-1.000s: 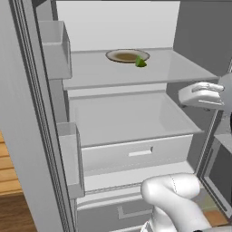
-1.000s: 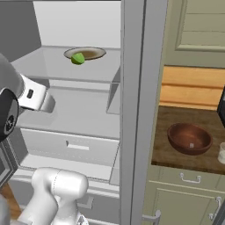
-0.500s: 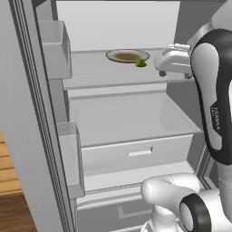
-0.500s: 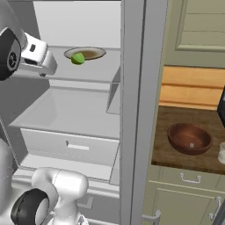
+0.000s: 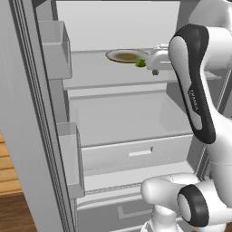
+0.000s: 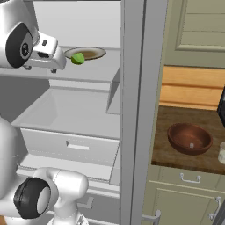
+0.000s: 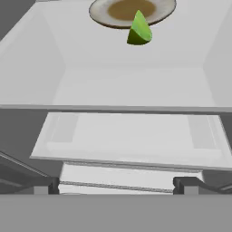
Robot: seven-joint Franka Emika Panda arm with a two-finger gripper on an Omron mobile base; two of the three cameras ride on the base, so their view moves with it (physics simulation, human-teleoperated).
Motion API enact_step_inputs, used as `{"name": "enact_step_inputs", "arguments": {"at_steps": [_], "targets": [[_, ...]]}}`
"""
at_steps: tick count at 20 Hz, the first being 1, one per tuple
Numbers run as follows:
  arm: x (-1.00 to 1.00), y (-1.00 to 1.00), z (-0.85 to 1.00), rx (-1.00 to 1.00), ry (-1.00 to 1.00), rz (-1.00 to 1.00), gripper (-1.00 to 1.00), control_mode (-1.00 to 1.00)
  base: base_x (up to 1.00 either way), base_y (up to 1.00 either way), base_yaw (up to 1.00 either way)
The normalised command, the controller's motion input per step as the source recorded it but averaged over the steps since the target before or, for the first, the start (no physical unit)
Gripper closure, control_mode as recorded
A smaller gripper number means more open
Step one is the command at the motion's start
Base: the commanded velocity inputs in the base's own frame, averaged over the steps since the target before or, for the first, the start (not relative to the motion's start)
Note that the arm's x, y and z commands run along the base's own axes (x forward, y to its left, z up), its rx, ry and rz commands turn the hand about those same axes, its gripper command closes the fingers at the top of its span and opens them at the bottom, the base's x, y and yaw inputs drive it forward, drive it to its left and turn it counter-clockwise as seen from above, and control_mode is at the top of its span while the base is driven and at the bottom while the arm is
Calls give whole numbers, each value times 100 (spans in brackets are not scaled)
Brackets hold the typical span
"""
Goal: Grab a lemon wedge from the fridge and one ice cube from the ice bowl, and put them in the glass of lemonade.
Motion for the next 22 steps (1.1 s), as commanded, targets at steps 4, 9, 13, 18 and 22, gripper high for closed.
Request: {"name": "enact_step_inputs", "arguments": {"at_steps": [4, 9, 13, 18, 22], "targets": [[38, 0, 12, -26, -21, 0, -100, -100, 0, 0, 0], [60, -8, 0, -5, -4, 0, -100, -100, 0, 0, 0], [72, -3, 0, 7, 0, -5, -100, -100, 0, 0, 0], [99, 0, 0, 1, 5, -7, -100, -100, 0, 0, 0], [64, -1, 0, 0, 9, -3, -100, -100, 0, 0, 0]]}}
